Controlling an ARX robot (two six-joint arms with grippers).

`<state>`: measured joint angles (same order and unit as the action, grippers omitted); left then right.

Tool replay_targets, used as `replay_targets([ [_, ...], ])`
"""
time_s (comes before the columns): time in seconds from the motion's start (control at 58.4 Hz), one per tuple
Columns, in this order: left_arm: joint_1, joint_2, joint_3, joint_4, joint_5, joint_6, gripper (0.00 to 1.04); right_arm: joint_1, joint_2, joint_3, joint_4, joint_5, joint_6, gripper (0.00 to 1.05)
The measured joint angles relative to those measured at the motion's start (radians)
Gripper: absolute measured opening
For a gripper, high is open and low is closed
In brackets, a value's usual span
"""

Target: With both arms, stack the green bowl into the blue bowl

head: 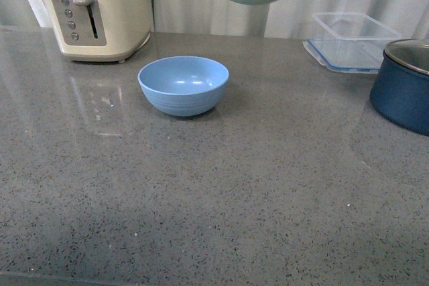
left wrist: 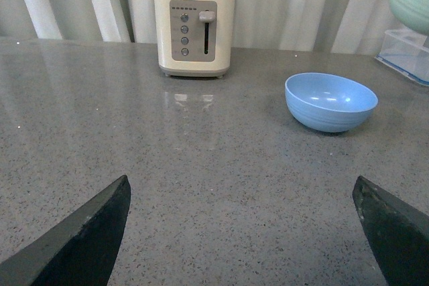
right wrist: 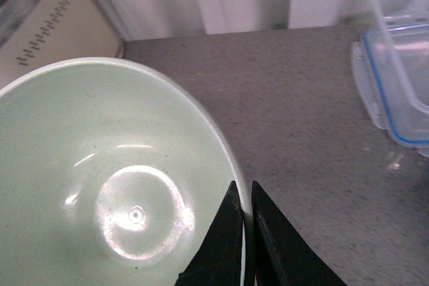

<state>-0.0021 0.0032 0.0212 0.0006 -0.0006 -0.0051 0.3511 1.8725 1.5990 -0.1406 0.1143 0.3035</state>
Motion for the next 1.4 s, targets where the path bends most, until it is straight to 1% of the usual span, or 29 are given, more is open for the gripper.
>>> replay_targets([
  [0.205,0.0,0.0,0.0,0.0,0.0,0.0,0.98,0.083,0.098,0.066,-0.003,0.005,-0.003,0.01],
  [0.394,0.0,0.0,0.0,0.0,0.0,0.0,0.98,0.127,0.174,0.083,-0.014,0.011,-0.008,0.01],
  [0.634,0.0,0.0,0.0,0.0,0.0,0.0,0.98,0.148,0.227,0.108,-0.024,0.039,-0.018,0.01],
  [0.908,0.0,0.0,0.0,0.0,0.0,0.0,0.98,0.149,0.273,0.108,-0.027,0.072,-0.035,0.01],
  [0.925,0.0,0.0,0.0,0.0,0.0,0.0,0.98,0.148,0.273,0.108,-0.027,0.072,-0.037,0.03],
  [1.01,0.0,0.0,0.0,0.0,0.0,0.0,0.98,0.139,0.271,0.105,-0.012,0.066,-0.037,0.2],
  [1.027,0.0,0.0,0.0,0.0,0.0,0.0,0.98,0.138,0.269,0.104,-0.01,0.064,-0.037,0.22],
  [1.045,0.0,0.0,0.0,0.0,0.0,0.0,0.98,0.135,0.262,0.096,-0.003,0.054,-0.037,0.27],
  [1.113,0.0,0.0,0.0,0.0,0.0,0.0,0.98,0.126,0.23,0.06,0.023,0.029,-0.032,0.41],
  [1.147,0.0,0.0,0.0,0.0,0.0,0.0,0.98,0.119,0.202,0.031,0.054,0.01,-0.027,0.48],
  [1.199,0.0,0.0,0.0,0.0,0.0,0.0,0.98,0.108,0.142,-0.038,0.148,-0.01,-0.02,0.59],
  [1.216,0.0,0.0,0.0,0.0,0.0,0.0,0.98,0.105,0.114,-0.07,0.195,-0.011,-0.022,0.63],
  [1.233,0.0,0.0,0.0,0.0,0.0,0.0,0.98,0.099,0.069,-0.124,0.282,-0.008,-0.034,0.68],
  [1.284,0.0,0.0,0.0,0.0,0.0,0.0,0.98,0.088,-0.041,-0.251,0.478,0.027,-0.068,0.78],
  [1.301,0.0,0.0,0.0,0.0,0.0,0.0,0.98,0.083,-0.107,-0.323,0.566,0.09,-0.102,0.77],
  [1.336,0.0,0.0,0.0,0.0,0.0,0.0,0.98,0.07,-0.204,-0.431,0.66,0.185,-0.158,0.7],
  [1.37,0.0,0.0,0.0,0.0,0.0,0.0,0.98,0.058,-0.278,-0.516,0.714,0.233,-0.19,0.65],
  [1.404,0.0,0.0,0.0,0.0,-0.002,0.0,0.98,0.041,-0.346,-0.596,0.755,0.242,-0.221,0.59],
])
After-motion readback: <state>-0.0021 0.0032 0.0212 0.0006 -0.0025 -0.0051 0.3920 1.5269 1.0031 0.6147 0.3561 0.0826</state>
